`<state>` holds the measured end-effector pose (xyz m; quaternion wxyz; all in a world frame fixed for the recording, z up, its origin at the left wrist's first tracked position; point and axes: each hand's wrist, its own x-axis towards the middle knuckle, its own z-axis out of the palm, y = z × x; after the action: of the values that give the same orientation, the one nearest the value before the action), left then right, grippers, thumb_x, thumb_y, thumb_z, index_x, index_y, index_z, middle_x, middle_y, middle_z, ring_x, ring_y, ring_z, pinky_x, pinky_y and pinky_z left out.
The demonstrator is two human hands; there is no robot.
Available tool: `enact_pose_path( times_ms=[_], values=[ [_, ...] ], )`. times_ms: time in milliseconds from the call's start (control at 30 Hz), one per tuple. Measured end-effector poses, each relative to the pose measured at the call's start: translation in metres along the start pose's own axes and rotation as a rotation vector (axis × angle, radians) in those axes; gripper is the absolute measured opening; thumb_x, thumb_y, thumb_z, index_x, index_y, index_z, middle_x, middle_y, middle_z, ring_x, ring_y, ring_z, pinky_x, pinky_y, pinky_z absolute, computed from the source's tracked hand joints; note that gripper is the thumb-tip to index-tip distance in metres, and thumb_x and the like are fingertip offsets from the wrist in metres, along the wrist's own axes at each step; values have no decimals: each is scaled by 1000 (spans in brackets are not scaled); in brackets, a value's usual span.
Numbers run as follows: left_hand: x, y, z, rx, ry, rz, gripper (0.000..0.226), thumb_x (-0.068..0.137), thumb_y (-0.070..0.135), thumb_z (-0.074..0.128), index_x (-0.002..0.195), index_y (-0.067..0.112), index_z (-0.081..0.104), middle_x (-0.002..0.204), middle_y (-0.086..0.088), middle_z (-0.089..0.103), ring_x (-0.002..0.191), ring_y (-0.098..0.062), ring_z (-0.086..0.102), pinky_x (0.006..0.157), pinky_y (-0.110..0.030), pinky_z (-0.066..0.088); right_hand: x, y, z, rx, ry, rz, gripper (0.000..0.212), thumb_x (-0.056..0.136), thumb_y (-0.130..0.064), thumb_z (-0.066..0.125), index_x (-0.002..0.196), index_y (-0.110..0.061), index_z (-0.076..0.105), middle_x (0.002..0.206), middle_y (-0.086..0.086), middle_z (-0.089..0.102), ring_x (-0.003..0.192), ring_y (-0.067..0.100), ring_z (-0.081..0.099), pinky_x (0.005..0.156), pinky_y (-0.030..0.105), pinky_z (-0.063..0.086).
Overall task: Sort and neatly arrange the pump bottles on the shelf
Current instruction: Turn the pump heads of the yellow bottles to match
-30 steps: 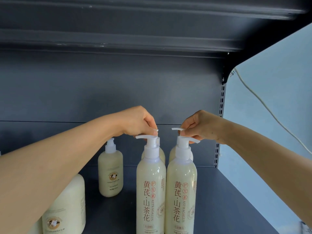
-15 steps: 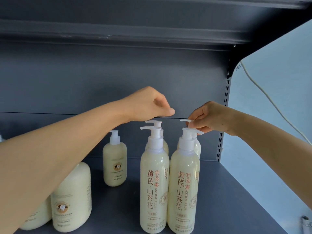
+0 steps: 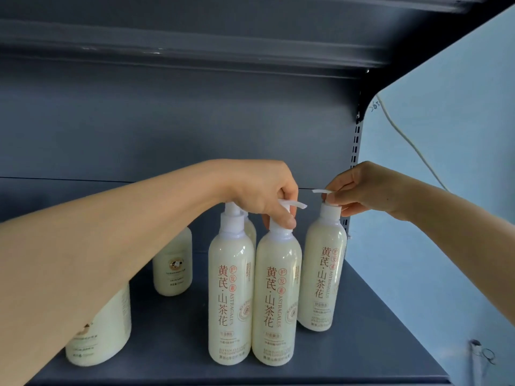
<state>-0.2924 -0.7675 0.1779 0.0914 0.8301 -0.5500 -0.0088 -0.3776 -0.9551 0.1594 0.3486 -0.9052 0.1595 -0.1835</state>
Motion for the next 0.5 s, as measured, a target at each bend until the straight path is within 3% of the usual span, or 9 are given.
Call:
enact_pose_path(
  times_ms=[167,367,500],
  values=[
    [15,0,2,10,23,-56,12,81,31,71,82,20,67,80,2,74,65,-6,60,61,-23,41,-11,9,-13,12,15,17,16,82,-7,70,98,-4,72,101,17,71,94,31,69,88,37,56],
    [35,-3,7,49,68,-130,14,81,29,71,83,16,67,78,-1,75,66,-9,57,62,-24,42,-25,15,-22,29,10,-10,15,83,-4,68,98,-3,72,99,16,72,91,27,70,79,27,58],
    [40,-5,6,60,61,-184,16,82,31,69,83,15,68,75,0,73,64,-8,54,56,-23,37,-31,14,-22,31,-27,-25,15,83,-5,68,98,-4,72,99,14,73,92,26,70,84,30,57]
  ],
)
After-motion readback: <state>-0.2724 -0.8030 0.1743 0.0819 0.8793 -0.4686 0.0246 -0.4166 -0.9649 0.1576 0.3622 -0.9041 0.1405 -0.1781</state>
